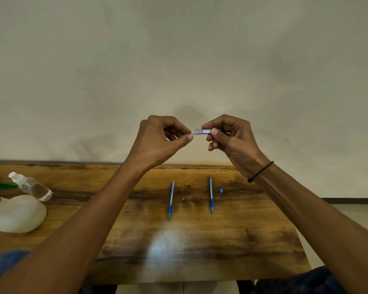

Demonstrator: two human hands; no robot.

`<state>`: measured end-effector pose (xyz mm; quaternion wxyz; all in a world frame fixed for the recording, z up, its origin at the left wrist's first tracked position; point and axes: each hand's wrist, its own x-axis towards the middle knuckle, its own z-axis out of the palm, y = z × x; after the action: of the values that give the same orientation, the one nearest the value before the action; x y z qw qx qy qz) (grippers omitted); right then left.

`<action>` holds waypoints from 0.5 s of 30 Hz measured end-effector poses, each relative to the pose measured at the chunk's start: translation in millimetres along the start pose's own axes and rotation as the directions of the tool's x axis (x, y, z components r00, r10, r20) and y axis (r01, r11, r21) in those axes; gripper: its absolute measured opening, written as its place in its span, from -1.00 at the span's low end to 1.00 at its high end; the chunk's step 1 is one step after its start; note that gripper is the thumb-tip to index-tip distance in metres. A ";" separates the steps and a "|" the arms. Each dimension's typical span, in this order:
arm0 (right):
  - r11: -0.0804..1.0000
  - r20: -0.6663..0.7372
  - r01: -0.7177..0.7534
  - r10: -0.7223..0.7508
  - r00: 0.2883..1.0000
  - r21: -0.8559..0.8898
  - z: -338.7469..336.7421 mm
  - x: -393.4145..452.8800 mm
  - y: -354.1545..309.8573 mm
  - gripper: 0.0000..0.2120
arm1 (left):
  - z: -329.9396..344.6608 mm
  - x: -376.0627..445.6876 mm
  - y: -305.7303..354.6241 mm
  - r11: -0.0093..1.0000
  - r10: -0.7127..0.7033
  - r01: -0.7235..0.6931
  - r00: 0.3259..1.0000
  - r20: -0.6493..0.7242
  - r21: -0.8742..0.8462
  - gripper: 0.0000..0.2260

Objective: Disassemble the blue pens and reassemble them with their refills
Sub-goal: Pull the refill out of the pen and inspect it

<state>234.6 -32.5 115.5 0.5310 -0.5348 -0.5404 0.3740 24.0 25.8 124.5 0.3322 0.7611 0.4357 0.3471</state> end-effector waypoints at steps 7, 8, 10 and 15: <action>1.000 0.001 -0.005 0.005 1.000 0.000 0.6 -0.2 0.0 -0.83 | -1.1 0.0 -0.6 0.999 0.022 -0.022 1.000 0.008 0.033 -0.96; 1.000 0.001 -0.007 0.007 1.000 -0.003 0.1 -0.4 0.2 -0.83 | -2.2 0.0 -0.8 0.999 0.027 -0.027 1.000 0.010 0.034 -0.97; 1.000 -0.001 -0.015 0.015 1.000 -0.006 -1.7 -0.6 0.4 -0.82 | -4.6 0.5 -1.7 0.999 0.033 -0.034 0.999 0.016 0.036 -0.97; 0.998 -0.006 -0.052 0.052 0.999 0.019 -8.0 -1.7 1.6 -0.79 | -13.3 2.5 -4.1 0.998 0.024 -0.027 0.999 0.041 0.052 -0.94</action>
<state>242.4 -35.2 114.8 0.5278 -0.5450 -0.5211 0.3910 12.3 32.4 129.0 0.3164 0.7820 0.4281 0.3242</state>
